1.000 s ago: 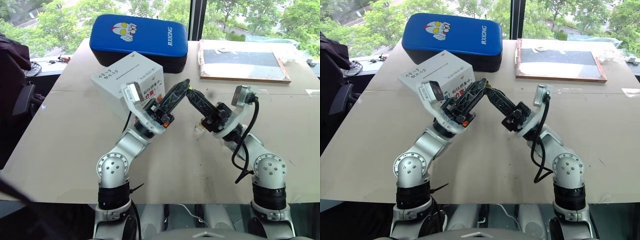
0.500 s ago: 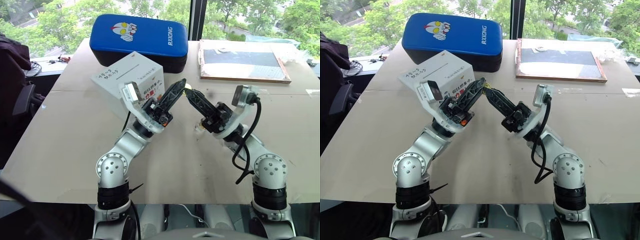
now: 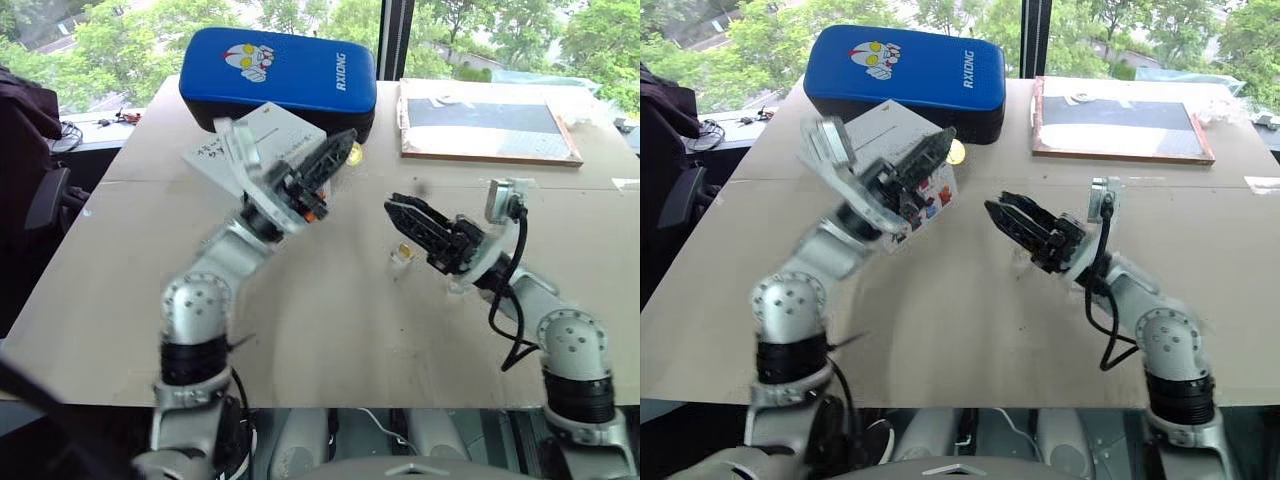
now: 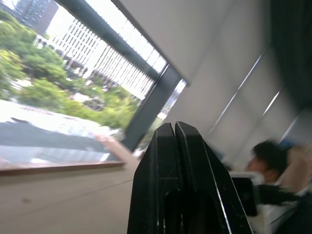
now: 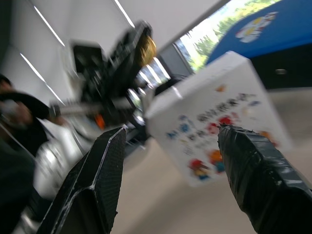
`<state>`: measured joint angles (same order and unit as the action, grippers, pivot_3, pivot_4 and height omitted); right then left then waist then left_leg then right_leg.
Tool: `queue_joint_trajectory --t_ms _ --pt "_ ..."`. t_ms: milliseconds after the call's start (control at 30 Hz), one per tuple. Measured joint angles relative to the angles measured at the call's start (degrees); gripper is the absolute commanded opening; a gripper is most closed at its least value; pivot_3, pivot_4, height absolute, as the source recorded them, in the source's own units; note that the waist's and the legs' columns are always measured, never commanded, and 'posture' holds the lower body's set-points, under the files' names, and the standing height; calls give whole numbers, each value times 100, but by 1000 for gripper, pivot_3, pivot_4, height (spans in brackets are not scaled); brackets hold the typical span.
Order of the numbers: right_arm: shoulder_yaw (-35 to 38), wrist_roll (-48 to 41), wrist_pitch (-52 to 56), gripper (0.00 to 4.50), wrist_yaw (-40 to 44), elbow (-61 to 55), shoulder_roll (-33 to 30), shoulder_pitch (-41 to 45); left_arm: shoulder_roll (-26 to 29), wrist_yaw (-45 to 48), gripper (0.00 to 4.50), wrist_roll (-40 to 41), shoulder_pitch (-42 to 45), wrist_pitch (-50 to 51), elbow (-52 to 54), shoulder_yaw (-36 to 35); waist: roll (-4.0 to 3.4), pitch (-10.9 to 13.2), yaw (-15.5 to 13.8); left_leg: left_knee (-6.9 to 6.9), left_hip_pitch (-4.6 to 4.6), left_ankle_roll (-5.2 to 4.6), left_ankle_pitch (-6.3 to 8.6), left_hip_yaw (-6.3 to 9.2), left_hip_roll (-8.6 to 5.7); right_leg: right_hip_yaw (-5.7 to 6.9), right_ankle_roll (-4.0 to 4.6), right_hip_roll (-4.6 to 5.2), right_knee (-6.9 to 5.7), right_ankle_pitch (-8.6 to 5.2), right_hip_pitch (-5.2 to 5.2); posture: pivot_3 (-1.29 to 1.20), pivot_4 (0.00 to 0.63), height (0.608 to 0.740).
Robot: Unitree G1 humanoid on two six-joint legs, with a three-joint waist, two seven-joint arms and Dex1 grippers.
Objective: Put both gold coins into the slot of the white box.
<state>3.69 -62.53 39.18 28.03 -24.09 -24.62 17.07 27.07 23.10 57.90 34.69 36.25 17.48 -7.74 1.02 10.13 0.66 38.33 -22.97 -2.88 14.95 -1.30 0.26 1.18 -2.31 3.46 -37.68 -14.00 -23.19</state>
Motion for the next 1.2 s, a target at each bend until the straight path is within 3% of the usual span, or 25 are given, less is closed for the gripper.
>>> queue_joint_trajectory --t_ms 200,400,733,1200 --pt "31 1334 -800 3199 904 28 -920 291 1224 466 0 -1176 817 12 -691 -29 1 1 2 -10 -13 1 0 3 6 -8 -15 -5 2 -9 -21 0 150 740" --pt "195 1547 -1045 3199 1077 -332 -1062 648 1963 1154 0 -2076 880 116 -1416 342 2 2 -5 -2 -81 30 -16 12 5 -16 -18 0 -3 -9 -90 0 150 740" --pt "215 1606 -1069 3199 1192 -731 -1067 564 1934 1560 0 -2988 1133 52 -1982 650 13 7 -117 2 -88 28 -15 14 -5 0 -18 18 2 -9 -85 0 150 740" --pt "217 1724 -1294 3199 1425 -616 -984 460 1927 1845 0 -3594 1147 -434 -2580 586 13 7 -100 12 -77 20 -11 10 -3 -3 -18 16 -24 -9 -85 0 150 740"
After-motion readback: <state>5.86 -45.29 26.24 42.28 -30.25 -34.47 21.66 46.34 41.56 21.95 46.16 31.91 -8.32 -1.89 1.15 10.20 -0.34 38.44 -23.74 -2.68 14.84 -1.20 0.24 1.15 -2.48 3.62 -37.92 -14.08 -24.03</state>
